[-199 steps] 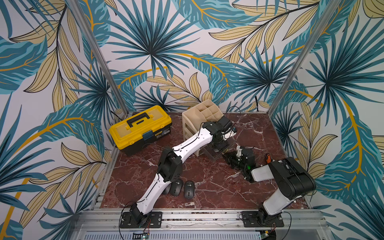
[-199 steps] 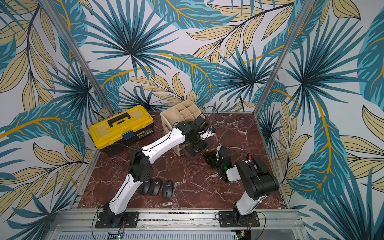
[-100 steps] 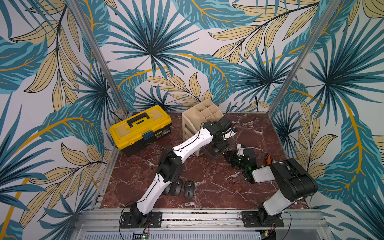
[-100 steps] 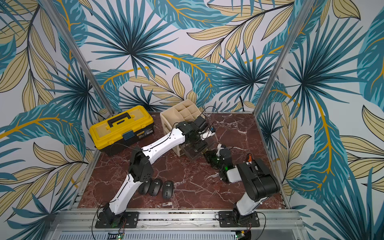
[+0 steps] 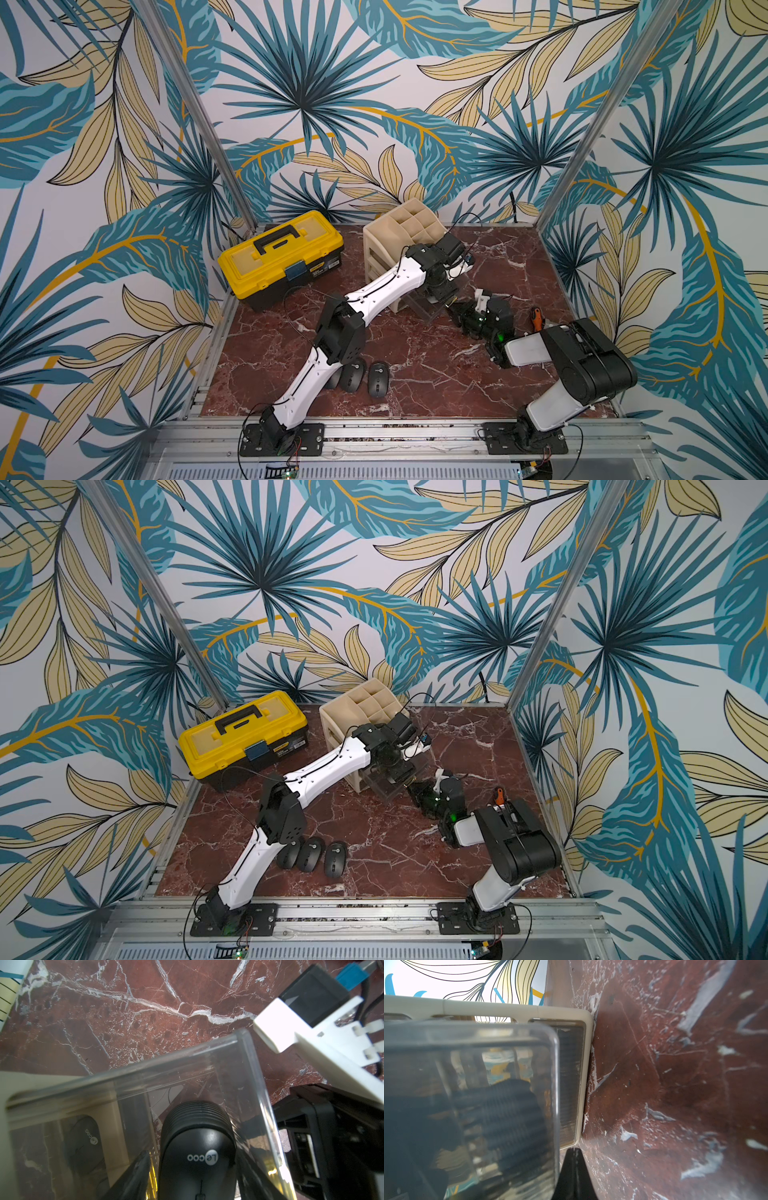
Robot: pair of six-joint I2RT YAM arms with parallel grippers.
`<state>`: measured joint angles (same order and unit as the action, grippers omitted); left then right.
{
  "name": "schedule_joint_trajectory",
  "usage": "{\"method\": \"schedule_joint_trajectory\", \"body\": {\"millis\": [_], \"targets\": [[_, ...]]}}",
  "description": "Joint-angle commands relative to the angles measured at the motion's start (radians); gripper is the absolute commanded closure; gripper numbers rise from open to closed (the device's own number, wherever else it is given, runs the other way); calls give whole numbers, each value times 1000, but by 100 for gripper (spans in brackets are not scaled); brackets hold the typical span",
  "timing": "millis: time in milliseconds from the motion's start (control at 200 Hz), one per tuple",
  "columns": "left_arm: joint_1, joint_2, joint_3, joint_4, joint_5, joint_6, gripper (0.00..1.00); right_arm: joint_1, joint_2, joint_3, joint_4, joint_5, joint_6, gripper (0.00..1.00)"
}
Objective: Take the mice out of the drawer
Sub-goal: Pick up the mouse from the drawer.
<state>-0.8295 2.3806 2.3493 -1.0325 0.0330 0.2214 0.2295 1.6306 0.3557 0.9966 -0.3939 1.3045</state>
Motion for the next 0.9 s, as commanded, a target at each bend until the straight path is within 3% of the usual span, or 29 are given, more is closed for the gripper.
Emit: {"method": "schedule_joint_trajectory", "body": {"millis": [0,461,616,766,896], "targets": [[6,25,-49,-50,-30,29,34,-1,-9,-1,135,-27,12,100],[31,16,-33,-43,-147,-24,35,0,-11,14,109,-30,5,100],[30,-21,-28,-47,-98,-22,35,1,-11,12,106,-34,3,100],[41,-31,-20,-66,33,-11,32,-1,-9,11,104,-36,3,100],[43,-28,-18,-83,77,-5,26,0,-7,12,105,-35,3,100]]}}
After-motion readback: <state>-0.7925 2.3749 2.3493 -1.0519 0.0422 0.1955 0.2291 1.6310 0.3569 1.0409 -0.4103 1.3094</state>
